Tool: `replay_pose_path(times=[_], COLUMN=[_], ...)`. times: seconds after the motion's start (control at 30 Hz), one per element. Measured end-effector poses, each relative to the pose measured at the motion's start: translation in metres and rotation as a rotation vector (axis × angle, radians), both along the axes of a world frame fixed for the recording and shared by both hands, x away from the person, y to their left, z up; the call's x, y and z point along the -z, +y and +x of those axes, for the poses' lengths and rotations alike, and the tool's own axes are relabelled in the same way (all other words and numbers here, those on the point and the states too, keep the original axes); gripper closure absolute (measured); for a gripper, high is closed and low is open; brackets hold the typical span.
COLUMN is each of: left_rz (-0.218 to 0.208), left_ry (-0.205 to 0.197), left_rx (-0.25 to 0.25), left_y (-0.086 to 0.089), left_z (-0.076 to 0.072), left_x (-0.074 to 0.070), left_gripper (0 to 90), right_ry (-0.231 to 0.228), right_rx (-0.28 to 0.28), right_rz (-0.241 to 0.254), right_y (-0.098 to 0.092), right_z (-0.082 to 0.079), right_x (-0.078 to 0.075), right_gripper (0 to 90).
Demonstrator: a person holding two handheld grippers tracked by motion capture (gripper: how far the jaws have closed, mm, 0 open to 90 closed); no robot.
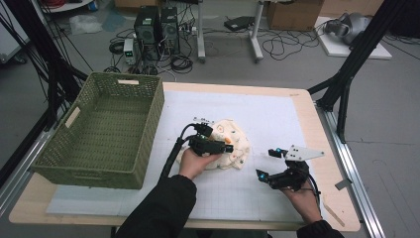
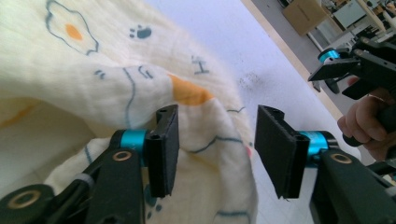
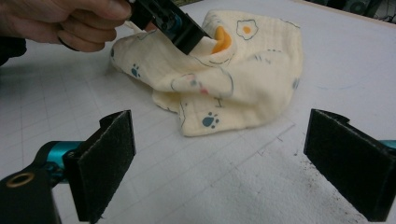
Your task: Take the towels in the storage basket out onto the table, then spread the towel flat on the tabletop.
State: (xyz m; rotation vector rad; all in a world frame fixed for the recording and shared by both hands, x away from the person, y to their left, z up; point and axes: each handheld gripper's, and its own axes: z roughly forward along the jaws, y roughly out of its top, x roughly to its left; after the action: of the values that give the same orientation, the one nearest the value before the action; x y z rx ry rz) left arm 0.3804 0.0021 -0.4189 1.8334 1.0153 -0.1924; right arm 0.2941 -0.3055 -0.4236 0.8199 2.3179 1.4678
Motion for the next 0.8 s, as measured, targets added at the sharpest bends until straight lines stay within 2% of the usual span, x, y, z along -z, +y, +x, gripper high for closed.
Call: replay_pose_path(times=[0.13,0.37,0.8], left_rz=[0.006,0.002,-0.005], left_ry=[-0.024,-0.069,-0.098], left_rx=[-0.005,-0.015,-0.068], left_y=[0.006,0.020,0.052], left_z=[-0.002,-0.009,-0.019], left_x=[-0.007,-0.016,-0.018], left_gripper=[44.2,43.9,43.5], right_ry=[-0.003,-0.001,0.013], right_rx=[-0.001,-0.001,-0.001], right_rz=[0.000,0.001,-0.005], right_y=[0.000,0.000,0.002], right_z=[0.000,-0.001,-0.001], right_x=[0.000,0.000,0.000], right_gripper=[8.2,8.2,8.2])
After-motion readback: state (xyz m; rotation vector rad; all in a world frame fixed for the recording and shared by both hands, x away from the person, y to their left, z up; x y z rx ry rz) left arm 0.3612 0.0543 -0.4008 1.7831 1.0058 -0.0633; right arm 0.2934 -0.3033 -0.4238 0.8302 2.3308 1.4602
